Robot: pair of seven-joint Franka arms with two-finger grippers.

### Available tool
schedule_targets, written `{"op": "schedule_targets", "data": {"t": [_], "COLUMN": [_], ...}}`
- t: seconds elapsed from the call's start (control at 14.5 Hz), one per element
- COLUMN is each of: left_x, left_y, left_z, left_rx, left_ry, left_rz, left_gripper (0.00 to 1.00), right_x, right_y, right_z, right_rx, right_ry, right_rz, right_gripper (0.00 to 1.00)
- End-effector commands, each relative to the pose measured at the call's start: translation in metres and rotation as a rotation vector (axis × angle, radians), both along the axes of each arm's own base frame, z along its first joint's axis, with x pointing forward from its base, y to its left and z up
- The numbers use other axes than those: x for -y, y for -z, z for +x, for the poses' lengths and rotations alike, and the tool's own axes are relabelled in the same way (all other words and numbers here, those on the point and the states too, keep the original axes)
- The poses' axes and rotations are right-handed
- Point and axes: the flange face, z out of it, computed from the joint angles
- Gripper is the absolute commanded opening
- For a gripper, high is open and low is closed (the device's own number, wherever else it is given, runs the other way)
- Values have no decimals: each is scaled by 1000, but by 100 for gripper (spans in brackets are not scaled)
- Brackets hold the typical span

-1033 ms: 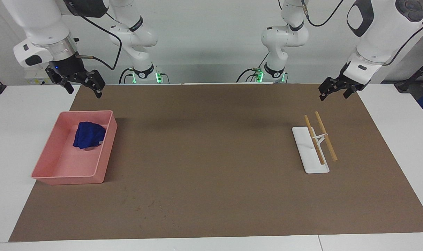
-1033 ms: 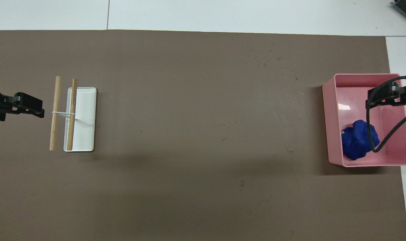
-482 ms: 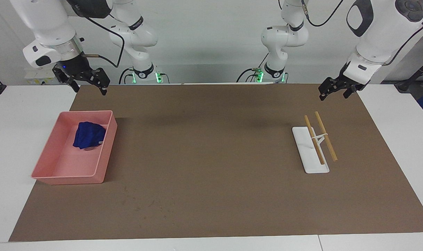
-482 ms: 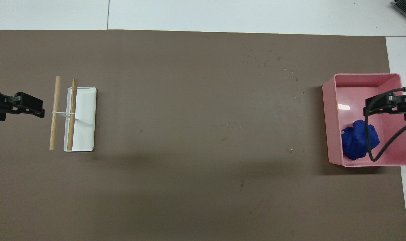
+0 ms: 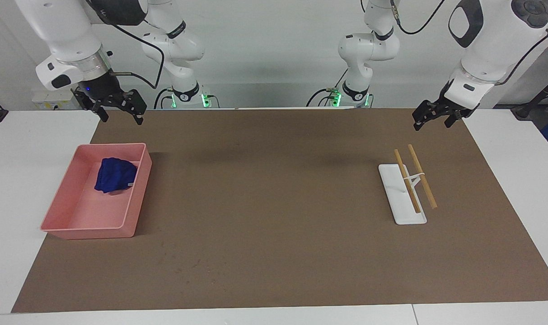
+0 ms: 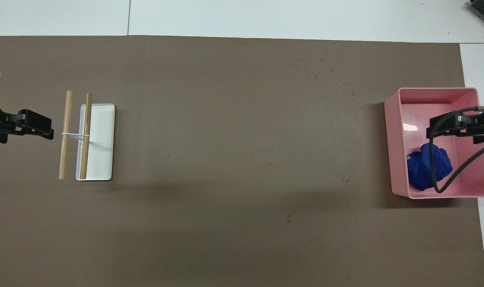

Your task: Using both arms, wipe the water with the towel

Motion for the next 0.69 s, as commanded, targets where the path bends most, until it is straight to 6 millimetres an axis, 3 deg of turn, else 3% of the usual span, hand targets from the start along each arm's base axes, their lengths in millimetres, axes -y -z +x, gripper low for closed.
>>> {"op": "schedule_targets", "data": {"t": [0.0,0.62], "left_x": [4,4], "left_y": [-2,-2], "left_z": [-3,-4], "left_rx": [17,16], "left_ry": [-10,-12], "left_rz": [-11,-10], "left_gripper": [100,100], "right_x": [4,5], "right_y": [2,5], "right_z": [-9,-10], "right_rx": [16,28], "right_ry": [-20,-15], "right_rz": [18,3], "right_gripper": [100,100]}}
